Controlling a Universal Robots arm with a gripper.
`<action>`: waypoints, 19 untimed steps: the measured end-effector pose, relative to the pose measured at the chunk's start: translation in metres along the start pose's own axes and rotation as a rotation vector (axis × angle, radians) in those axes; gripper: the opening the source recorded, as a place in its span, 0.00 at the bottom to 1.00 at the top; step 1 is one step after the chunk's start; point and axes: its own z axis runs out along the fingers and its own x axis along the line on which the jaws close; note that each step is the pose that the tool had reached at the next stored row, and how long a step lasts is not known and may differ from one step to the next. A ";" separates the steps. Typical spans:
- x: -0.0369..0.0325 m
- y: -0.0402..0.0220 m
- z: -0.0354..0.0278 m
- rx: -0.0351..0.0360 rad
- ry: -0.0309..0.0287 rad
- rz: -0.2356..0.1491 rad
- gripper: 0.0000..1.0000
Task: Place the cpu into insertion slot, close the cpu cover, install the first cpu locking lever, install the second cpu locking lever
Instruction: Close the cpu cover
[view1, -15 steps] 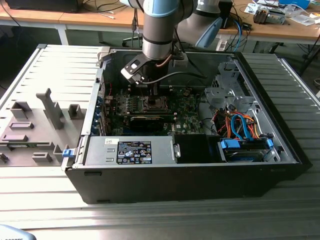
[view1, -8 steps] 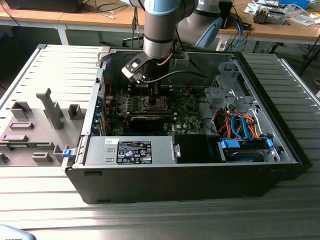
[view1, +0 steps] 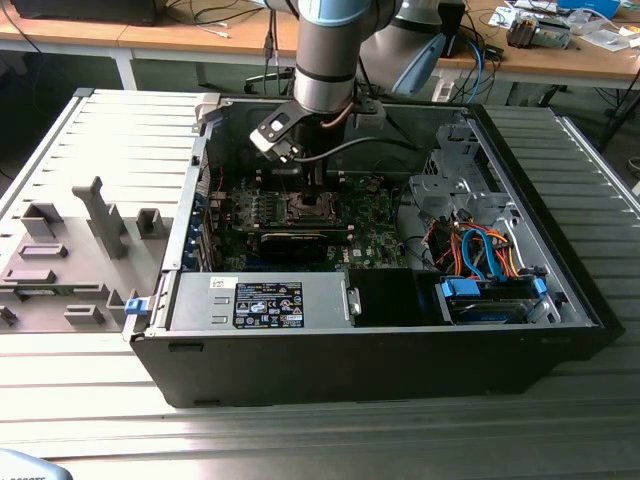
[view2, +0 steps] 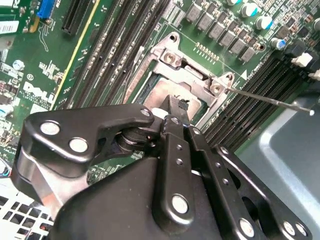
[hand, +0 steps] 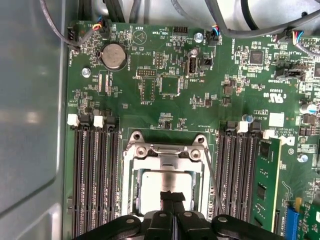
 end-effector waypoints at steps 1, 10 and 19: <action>-0.0001 0.0007 -0.0016 0.0006 0.0005 0.000 0.11; -0.0008 -0.0005 -0.0299 0.0007 0.0008 0.000 0.11; -0.0010 -0.0008 -0.0362 0.0007 0.0009 0.000 0.11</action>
